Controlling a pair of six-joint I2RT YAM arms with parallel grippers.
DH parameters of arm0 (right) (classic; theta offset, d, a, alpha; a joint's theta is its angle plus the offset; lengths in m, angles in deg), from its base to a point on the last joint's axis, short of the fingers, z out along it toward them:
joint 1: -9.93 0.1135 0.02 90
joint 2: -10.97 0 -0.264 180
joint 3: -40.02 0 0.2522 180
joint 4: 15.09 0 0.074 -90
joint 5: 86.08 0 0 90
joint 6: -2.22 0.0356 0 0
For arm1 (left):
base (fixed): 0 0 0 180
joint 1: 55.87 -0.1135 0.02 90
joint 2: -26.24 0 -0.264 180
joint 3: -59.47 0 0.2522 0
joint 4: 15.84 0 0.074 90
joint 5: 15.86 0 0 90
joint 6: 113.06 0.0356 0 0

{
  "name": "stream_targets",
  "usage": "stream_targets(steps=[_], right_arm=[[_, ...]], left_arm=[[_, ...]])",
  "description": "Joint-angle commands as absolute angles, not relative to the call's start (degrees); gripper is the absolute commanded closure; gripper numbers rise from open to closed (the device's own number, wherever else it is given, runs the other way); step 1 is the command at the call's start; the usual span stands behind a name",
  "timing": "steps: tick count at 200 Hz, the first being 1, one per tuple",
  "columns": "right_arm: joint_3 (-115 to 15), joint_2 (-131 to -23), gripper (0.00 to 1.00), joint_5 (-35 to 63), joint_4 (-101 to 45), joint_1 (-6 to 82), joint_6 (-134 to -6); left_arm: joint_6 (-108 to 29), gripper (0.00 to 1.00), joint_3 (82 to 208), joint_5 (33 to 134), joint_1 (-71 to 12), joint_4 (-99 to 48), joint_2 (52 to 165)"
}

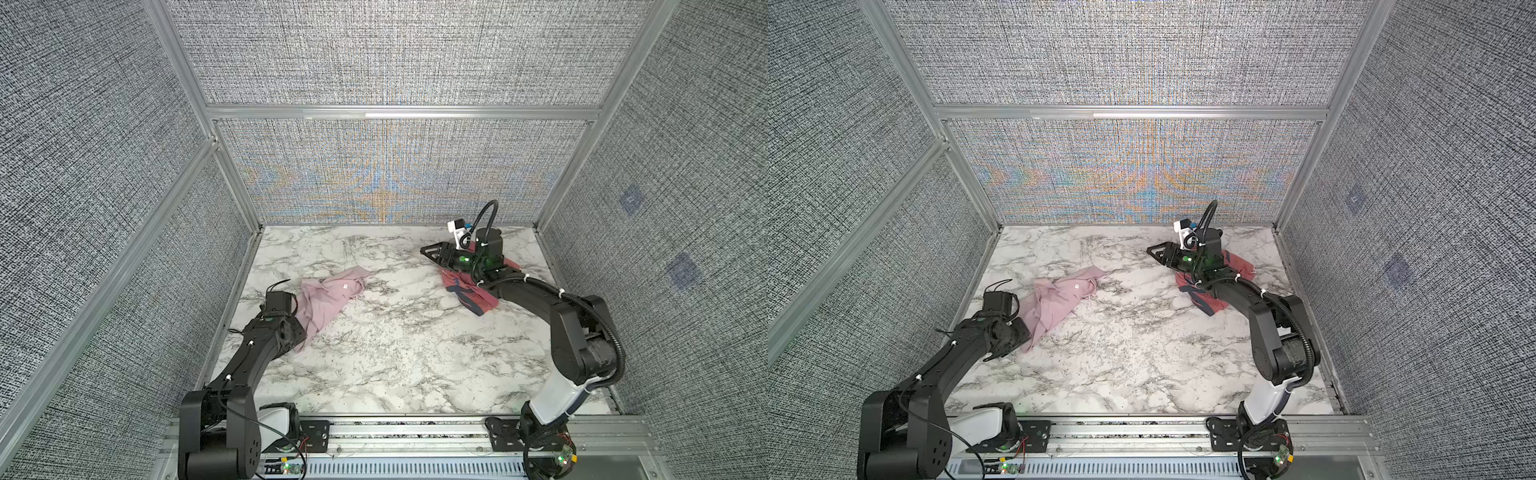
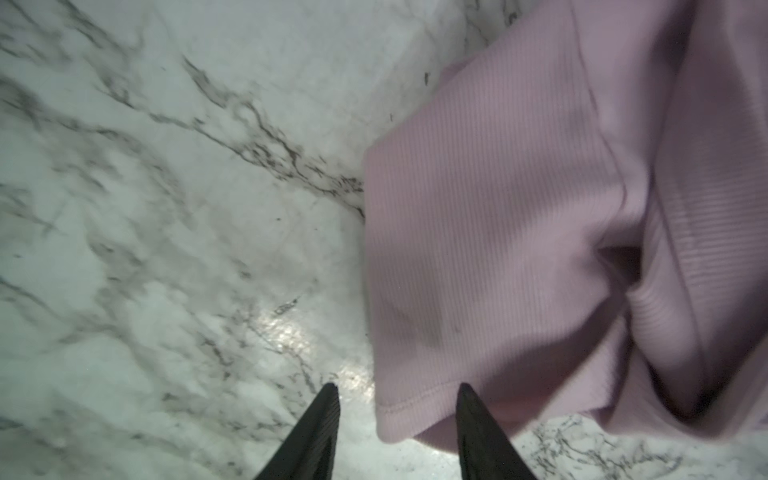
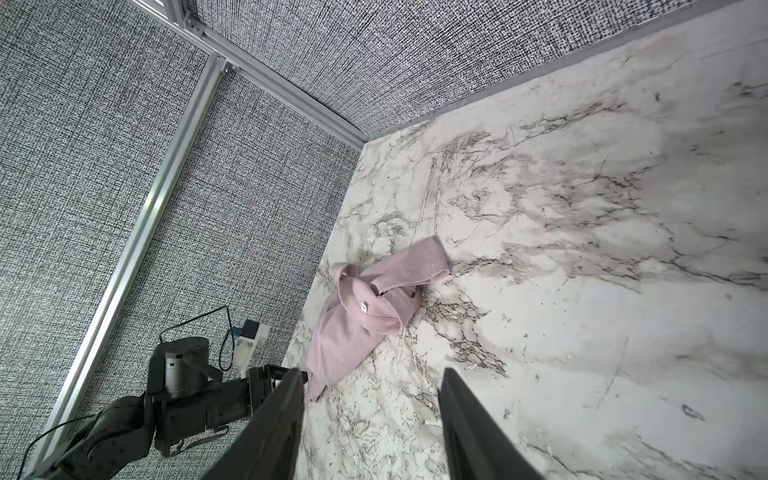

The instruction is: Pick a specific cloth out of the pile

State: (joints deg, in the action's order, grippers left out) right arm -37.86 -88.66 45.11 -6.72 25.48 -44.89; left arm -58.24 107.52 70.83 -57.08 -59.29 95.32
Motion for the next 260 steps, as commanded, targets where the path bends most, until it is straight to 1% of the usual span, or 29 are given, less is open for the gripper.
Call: stream_targets(steps=[1, 42, 54, 58, 62, 68, 80, 97, 118, 140, 156, 197, 260], right_arm=[[-37.0, -87.5, 0.46, 46.2, -3.3, 24.8, -43.3], [-37.2, -87.5, 0.46, 46.8, -2.8, 24.3, -42.6], [-37.1, -87.7, 0.46, 47.1, -2.5, 24.2, -42.3], [-37.1, -87.6, 0.46, 47.1, -2.4, 24.2, -42.2], [-37.1, -87.7, 0.46, 47.2, -2.4, 24.1, -42.1], [-37.1, -87.9, 0.46, 47.2, -2.4, 24.1, -42.0], [-37.2, -88.0, 0.46, 47.2, -2.4, 24.0, -41.9], [-37.2, -88.1, 0.46, 47.2, -2.4, 23.9, -41.6], [-36.9, -88.1, 0.46, 47.0, -2.5, 23.8, -41.6], [-36.6, -88.5, 0.46, 46.8, -1.8, 23.8, -41.1], [-36.3, -88.9, 0.46, 47.0, -1.1, 23.8, -40.3], [-35.0, -87.9, 0.46, 46.9, -1.2, 23.8, -40.3], [-33.4, -83.8, 0.46, 44.3, -7.1, 23.6, -43.9]], left_arm=[[-60.5, 0.49, 106.4, 74.1, -58.0, -54.5, 96.1], [-61.6, 0.48, 101.5, 77.4, -60.7, -46.3, 99.2], [-61.4, 0.52, 101.3, 77.0, -60.9, -45.7, 100.3], [-61.4, 0.56, 101.3, 76.8, -60.9, -45.5, 100.5], [-61.4, 0.62, 101.2, 76.6, -61.0, -45.2, 100.7], [-61.5, 0.73, 101.2, 76.2, -61.0, -45.0, 100.9], [-61.8, 1.00, 101.8, 75.5, -61.0, -45.9, 100.6], [-61.8, 1.00, 106.0, 74.0, -61.0, -52.1, 98.4], [-58.6, 1.00, 112.2, 74.7, -60.6, -57.1, 93.6], [-56.1, 1.00, 117.6, 77.1, -59.7, -56.6, 90.0], [-55.3, 1.00, 121.7, 78.5, -57.9, -55.3, 90.8], [-52.9, 1.00, 135.3, 79.9, -50.0, -54.1, 105.0], [-49.0, 1.00, 153.7, 83.2, -38.9, -50.9, 131.7]])
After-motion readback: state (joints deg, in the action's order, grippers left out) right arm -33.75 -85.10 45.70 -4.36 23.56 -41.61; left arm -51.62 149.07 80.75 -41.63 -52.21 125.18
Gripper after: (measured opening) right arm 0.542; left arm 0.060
